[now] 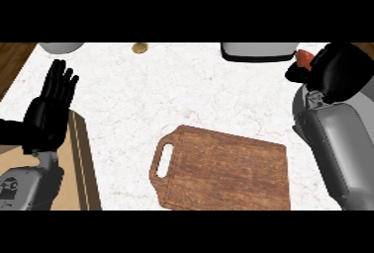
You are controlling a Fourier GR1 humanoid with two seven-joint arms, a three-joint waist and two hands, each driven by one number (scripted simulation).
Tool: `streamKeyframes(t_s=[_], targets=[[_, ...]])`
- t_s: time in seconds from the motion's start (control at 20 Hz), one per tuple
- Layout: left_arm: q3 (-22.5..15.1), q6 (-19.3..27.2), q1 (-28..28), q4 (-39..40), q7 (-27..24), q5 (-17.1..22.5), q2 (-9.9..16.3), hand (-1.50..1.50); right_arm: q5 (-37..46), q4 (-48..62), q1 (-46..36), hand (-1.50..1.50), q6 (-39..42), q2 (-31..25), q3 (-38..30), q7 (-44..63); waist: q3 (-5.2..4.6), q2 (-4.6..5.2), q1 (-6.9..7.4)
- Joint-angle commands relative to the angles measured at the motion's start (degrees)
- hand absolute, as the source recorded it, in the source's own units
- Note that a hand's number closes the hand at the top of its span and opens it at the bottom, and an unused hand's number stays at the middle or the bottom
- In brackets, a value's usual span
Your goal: Pick the sweet potato from the cutting board and place it in the pot
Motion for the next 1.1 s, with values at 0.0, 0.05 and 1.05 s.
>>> streamKeyframes(t_s=[0.0,0.05,1.05], targets=[[0.9,-0.8,0.5,-1.5,0.9,0.0,1.1,0.00,-1.6,-10.7,6.1,1.50,7.8,-3.8,-2.8,1.9,0.07,0.05,-0.11],[1.7,-1.8,-0.6,-1.2,2.0,1.1,1.8,0.00,-3.3,-8.9,7.1,1.50,4.1,-4.5,-5.6,0.5,0.09,0.24,0.19],[3.1,-3.8,-1.7,1.1,0.4,-0.8,-0.7,0.00,-21.6,14.7,16.8,1.50,-11.7,-14.4,-21.5,-28.4,0.15,0.68,1.54]])
